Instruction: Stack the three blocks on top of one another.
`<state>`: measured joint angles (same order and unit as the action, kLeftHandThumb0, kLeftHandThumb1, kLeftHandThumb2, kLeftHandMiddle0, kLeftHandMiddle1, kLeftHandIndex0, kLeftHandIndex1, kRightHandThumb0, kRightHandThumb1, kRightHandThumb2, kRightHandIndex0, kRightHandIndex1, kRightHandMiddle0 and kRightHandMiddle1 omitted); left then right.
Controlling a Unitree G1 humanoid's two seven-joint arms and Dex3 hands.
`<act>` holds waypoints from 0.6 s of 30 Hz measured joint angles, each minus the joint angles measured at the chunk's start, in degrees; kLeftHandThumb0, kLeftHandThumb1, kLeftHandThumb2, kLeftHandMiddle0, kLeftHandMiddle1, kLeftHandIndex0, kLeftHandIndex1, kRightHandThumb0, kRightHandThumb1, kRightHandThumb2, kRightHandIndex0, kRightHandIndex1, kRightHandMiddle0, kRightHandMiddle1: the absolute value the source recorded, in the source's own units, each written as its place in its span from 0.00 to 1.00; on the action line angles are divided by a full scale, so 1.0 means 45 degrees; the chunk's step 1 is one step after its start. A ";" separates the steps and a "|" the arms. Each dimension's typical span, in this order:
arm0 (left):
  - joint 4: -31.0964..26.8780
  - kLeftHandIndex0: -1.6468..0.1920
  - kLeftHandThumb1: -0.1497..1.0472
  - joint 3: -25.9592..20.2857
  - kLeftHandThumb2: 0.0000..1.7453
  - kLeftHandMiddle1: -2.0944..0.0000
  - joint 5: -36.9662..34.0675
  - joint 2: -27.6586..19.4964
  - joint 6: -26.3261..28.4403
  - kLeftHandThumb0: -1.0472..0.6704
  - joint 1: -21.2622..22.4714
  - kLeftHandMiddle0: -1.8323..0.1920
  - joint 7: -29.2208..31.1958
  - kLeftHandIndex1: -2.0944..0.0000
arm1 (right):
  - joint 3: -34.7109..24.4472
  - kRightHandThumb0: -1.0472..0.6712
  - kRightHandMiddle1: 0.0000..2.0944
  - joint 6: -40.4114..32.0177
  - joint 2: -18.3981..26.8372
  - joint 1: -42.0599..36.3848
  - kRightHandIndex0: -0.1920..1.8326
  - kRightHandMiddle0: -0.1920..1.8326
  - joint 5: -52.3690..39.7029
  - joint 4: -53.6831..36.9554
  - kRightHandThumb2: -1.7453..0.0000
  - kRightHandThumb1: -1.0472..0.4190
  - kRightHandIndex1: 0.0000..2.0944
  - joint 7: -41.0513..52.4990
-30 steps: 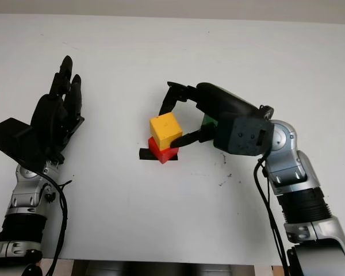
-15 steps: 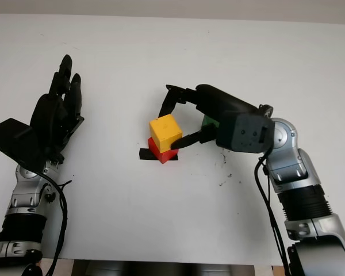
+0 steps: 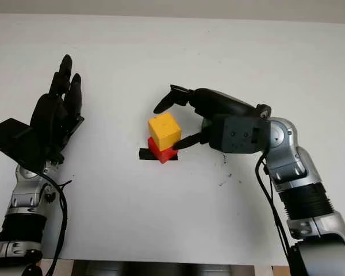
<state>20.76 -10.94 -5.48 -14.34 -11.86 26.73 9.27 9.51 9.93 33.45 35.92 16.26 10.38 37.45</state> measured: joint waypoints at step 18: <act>-0.0009 0.95 1.00 -0.0018 0.37 0.98 -0.0090 -0.0001 0.0108 0.20 0.0001 0.95 0.0000 0.98 | -0.2750 0.14 0.02 -0.2398 0.1567 -0.0615 0.00 0.03 -0.2515 -0.3107 0.97 0.12 0.00 0.0756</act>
<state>20.73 -11.02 -5.88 -14.34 -11.37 26.74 9.28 -2.86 -0.86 40.51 33.16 4.94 -3.60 40.85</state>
